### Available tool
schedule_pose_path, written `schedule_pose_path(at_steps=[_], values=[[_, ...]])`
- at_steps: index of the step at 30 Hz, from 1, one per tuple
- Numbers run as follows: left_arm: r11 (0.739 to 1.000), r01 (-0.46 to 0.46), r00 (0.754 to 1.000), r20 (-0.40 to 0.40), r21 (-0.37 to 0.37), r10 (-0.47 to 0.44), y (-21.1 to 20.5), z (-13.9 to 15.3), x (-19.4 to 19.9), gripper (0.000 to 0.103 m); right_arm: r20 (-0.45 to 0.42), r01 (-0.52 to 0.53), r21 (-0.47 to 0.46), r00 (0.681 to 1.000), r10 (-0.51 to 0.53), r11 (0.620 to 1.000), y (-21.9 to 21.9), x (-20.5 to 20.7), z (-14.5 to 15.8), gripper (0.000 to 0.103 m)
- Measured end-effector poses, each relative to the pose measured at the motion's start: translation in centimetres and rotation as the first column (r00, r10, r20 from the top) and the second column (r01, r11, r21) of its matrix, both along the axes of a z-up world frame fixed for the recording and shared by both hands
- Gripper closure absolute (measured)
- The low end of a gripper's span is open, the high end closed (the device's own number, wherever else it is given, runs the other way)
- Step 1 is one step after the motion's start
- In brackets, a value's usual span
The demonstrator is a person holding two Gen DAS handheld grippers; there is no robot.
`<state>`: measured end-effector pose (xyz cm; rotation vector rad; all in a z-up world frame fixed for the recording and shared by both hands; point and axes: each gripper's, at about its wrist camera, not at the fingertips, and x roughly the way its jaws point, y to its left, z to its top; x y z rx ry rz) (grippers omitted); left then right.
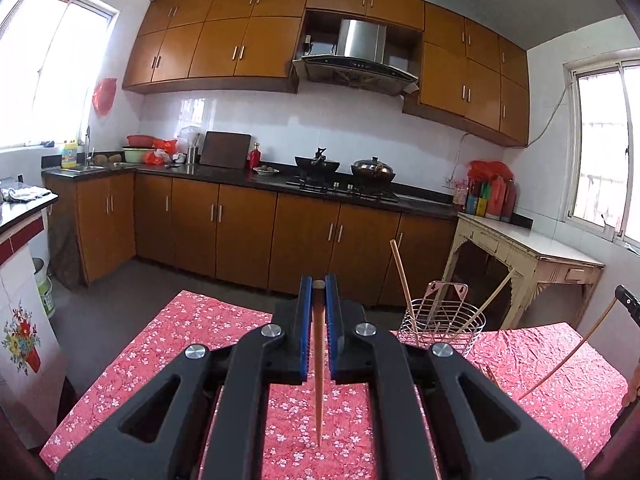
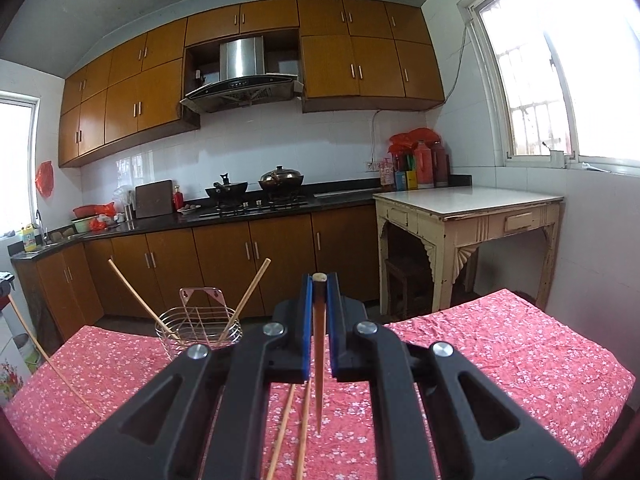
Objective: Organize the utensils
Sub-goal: 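Lift both chopsticks upright and carry them above the wire holder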
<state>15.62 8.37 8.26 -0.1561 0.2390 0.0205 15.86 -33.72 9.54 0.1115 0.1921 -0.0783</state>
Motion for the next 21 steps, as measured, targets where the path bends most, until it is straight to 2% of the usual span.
schedule_pose_path(at_steps=[16, 21], values=[[0.999, 0.040, 0.999, 0.023, 0.002, -0.040, -1.1, 2.0, 0.8, 0.096, 0.003, -0.045, 0.039, 0.999, 0.045, 0.998, 0.1, 1.4, 1.8, 0.095], [0.997, 0.072, 0.997, 0.027, 0.011, -0.072, -2.3, 3.5, 1.6, 0.096, 0.008, -0.094, 0.069, 0.996, 0.094, 0.993, 1.3, 2.6, 3.7, 0.095]])
